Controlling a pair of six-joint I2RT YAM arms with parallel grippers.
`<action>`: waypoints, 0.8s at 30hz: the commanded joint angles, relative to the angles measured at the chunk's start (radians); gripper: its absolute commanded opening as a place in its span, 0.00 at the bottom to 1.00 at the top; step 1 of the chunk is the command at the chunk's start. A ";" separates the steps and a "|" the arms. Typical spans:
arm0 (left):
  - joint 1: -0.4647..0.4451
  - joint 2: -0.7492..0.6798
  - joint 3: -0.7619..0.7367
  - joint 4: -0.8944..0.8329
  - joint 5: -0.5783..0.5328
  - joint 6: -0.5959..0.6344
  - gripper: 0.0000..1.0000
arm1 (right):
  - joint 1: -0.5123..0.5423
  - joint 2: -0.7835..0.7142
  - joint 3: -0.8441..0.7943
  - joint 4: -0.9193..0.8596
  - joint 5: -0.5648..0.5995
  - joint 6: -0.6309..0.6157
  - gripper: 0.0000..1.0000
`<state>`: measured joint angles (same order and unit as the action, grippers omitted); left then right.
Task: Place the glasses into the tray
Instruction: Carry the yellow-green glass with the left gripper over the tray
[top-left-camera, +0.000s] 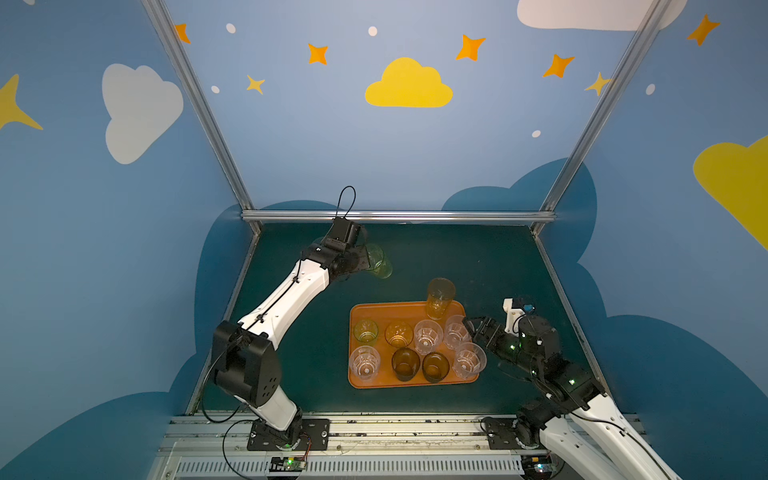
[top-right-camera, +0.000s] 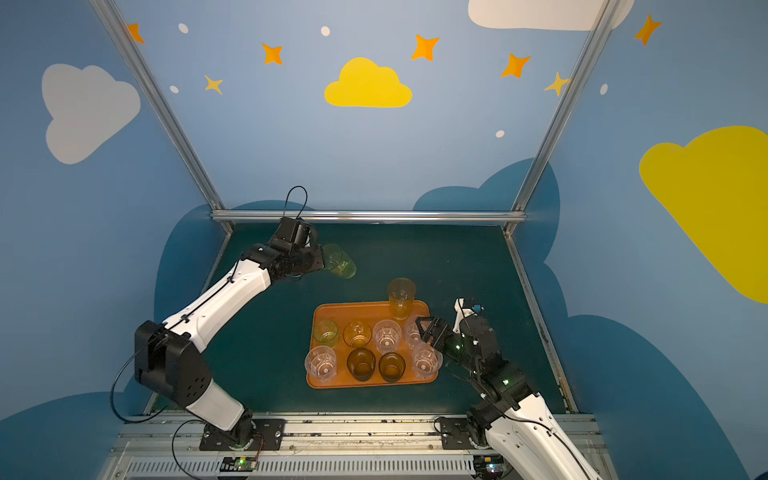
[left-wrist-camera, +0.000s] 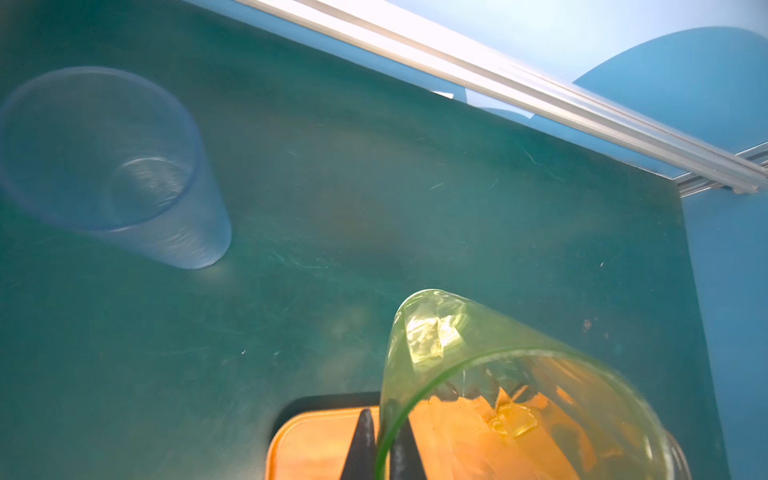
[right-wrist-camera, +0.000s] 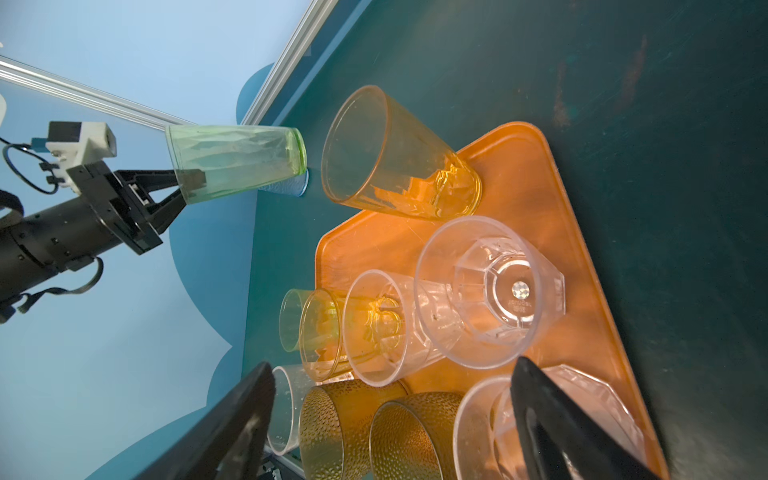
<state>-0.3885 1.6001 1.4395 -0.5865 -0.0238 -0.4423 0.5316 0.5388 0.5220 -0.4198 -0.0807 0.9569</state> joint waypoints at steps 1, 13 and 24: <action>-0.003 -0.036 -0.027 -0.037 -0.054 0.006 0.04 | -0.002 -0.024 -0.018 0.018 -0.015 0.009 0.88; -0.065 -0.169 -0.120 -0.129 -0.108 -0.007 0.04 | -0.002 -0.043 -0.042 0.032 -0.036 0.009 0.88; -0.185 -0.169 -0.150 -0.166 -0.108 -0.027 0.04 | -0.002 -0.084 -0.051 0.006 -0.033 0.014 0.88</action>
<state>-0.5495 1.4319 1.2922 -0.7425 -0.1200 -0.4541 0.5316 0.4686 0.4805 -0.4080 -0.1150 0.9668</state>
